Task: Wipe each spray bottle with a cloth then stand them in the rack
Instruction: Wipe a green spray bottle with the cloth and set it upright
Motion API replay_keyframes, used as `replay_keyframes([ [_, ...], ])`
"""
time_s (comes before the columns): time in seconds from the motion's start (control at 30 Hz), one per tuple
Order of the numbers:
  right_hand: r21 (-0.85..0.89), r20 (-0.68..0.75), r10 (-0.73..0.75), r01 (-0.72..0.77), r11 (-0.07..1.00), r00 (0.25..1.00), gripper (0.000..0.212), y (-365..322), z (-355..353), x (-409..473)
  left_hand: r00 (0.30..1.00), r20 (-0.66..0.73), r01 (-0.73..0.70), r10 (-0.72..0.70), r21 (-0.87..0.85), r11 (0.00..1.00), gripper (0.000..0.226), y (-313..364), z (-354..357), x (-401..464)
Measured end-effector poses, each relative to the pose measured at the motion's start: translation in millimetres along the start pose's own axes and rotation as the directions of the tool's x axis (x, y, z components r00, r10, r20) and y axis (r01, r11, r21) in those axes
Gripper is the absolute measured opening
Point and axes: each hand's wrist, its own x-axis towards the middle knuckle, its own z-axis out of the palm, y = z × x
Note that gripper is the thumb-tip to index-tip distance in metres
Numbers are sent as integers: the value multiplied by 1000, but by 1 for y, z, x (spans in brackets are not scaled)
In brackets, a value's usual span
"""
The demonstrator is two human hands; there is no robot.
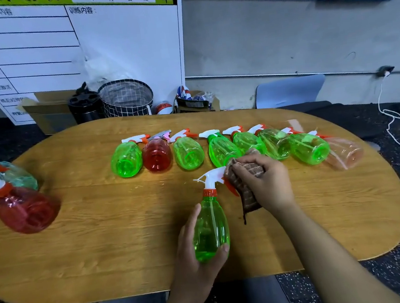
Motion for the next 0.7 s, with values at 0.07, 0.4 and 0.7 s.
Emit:
replay_keyframes([
  [0.07,-74,54,-16,20,997,998,13,1,5,6,1000,-14,-2,2,1,1000,93,1,-1,0],
  [0.4,-252,53,-219,225,941,974,12,-21,-10,6,996,26,-89,86,121,989,92,5,4,-6],
  [0.7,-468,243,-258,346,813,935,19,-45,4,-5,984,60,-177,168,187,966,90,7,8,-2],
])
